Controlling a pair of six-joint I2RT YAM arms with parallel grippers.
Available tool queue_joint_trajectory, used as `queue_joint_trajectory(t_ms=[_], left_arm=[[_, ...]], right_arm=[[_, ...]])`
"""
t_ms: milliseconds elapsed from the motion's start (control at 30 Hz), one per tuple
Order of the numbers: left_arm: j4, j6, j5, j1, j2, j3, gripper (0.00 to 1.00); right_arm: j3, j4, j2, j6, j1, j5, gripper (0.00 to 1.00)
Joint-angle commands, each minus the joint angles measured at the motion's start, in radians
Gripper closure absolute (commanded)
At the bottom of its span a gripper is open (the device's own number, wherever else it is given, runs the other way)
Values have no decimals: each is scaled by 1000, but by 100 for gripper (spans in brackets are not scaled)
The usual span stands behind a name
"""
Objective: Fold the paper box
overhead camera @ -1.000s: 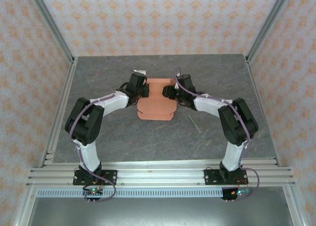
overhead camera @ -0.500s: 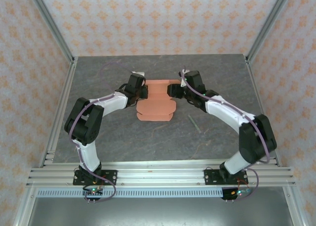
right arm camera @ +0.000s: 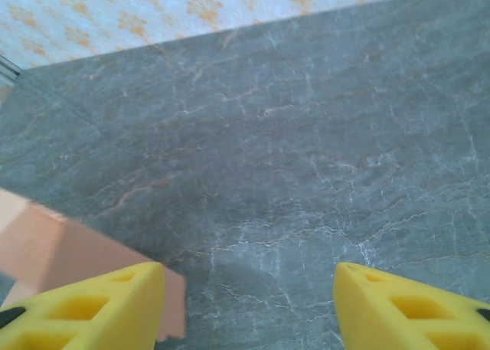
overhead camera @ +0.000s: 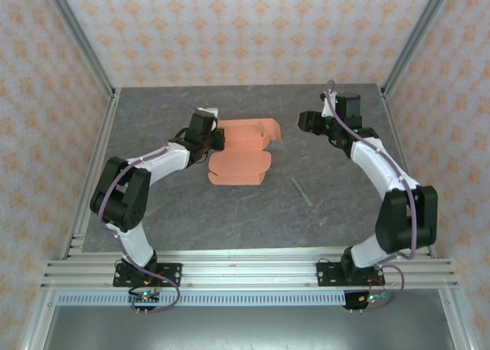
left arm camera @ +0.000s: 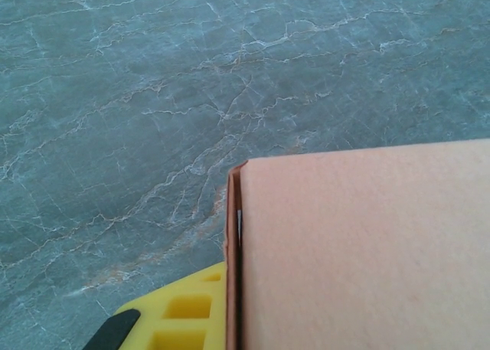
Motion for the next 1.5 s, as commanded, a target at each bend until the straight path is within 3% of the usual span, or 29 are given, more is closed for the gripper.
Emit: queue_joint_trajectory(t_ms=[0,200,600,1033,1467], left_arm=[[11,-14,19,8,-49,-15,100],[-4,-8,21,8,-55,-2,100],[-13,-2,33,8,-55,8,100],[-40,18,41,1,-46,23,100],[-89,17,47,-21,-44,57,100]], right_arm=[[41,-5,65,-52,2,-134,43],[68,-31,153,-171,10,-287,46],[104,-67,225,-286,72,-391,47],[164,-107,272,-349,124,-432,52],[118,-49,234,-371,156,-407,50]])
